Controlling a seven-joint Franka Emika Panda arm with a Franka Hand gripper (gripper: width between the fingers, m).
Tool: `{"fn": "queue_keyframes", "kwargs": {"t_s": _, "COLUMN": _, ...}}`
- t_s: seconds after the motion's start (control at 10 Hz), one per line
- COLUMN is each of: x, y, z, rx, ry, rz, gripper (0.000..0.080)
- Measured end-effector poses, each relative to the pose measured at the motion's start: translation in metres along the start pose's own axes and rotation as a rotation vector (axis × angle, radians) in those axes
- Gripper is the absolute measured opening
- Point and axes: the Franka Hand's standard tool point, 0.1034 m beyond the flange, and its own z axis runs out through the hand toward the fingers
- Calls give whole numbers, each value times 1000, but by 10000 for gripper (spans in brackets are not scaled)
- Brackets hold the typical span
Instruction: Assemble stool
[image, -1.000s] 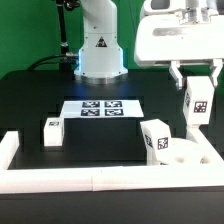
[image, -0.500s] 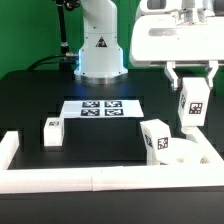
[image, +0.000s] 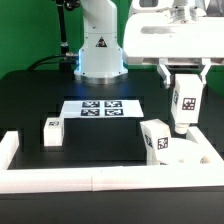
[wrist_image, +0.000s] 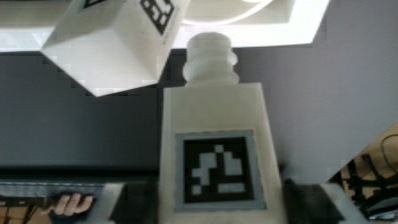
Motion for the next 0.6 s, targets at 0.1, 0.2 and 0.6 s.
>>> {"fn": "queue_keyframes", "kwargs": {"t_s": 0.1, "x": -5, "y": -2, "z": 3, "rx": 3, "ry": -6, "rz": 0, "gripper": 334}}
{"fn": "queue_keyframes", "kwargs": {"t_s": 0.2, "x": -9, "y": -7, "z": 4, "rx": 9, "ry": -18, "rz": -1, "gripper": 334}}
{"fn": "queue_keyframes", "kwargs": {"t_s": 0.6, "x": -27, "y": -20, "z": 12, "rx": 22, "ry": -62, "rz": -18, "gripper": 334}}
